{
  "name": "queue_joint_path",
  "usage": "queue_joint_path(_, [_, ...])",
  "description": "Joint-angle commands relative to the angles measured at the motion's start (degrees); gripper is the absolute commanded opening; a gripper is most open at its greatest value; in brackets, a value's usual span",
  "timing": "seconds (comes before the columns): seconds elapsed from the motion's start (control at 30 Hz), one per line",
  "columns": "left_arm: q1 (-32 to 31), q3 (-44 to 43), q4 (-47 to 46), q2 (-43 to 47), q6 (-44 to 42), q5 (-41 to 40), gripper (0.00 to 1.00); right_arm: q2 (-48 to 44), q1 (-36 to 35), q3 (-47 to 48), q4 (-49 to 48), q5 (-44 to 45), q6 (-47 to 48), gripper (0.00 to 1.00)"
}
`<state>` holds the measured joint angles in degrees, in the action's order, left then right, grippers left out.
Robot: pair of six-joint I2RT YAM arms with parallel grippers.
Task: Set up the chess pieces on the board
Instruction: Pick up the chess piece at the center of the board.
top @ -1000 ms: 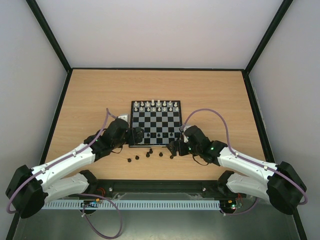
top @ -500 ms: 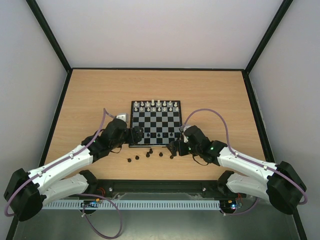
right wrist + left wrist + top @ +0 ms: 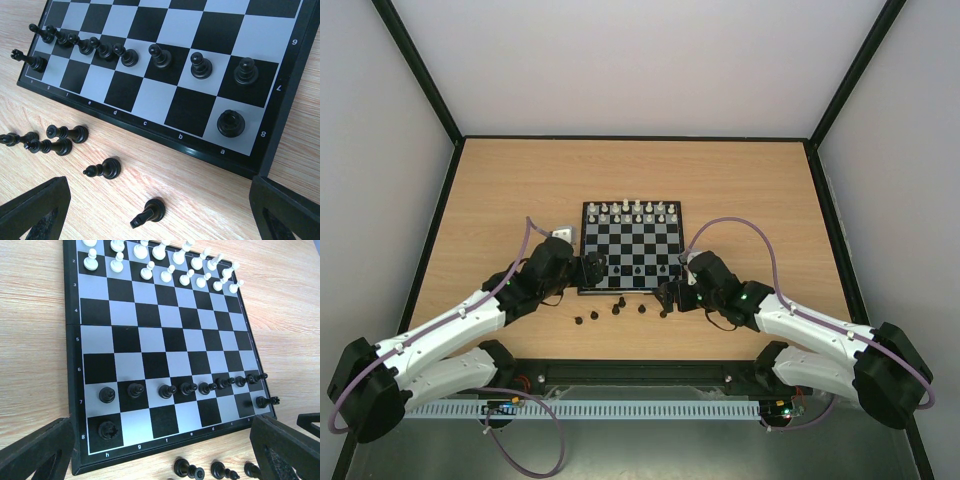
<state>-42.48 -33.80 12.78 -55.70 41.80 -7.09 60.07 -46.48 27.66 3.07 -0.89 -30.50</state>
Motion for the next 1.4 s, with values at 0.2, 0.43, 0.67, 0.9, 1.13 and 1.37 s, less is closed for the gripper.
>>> queue_joint_path(0.2, [-0.15,-0.17,-0.04,-0.7,0.19,-0.73,0.99,0.37,-0.26,-0.49,0.02,0.53,-0.39,0.99])
queue_joint_path(0.43, [-0.14,-0.5,0.69,0.61,0.22,-0.99,0.99,1.08,-0.21,-0.34,-0.17,0.36,-0.23,0.99])
queue_joint_path(0.67, [-0.14,-0.22,2.3,4.1,0.02,-0.69,0.99,0.51,-0.19,-0.41,-0.48,0.04,0.0,0.99])
queue_joint_path(0.9, [-0.15,0.12,4.63,8.48,-0.57,-0.64,0.99,0.13,-0.27,1.62,1.72,-1.99,-0.01,0.99])
queue_joint_path(1.13, [0.02,1.55,4.79,10.91,-0.45,-0.69,0.99,0.37,-1.28,4.31,6.01,-7.35,-1.84,0.99])
queue_joint_path(1.37, [0.2,3.43,4.34,12.77,0.02,-0.38,0.99,1.28,-5.72,8.21,12.8,-5.37,-2.59,0.99])
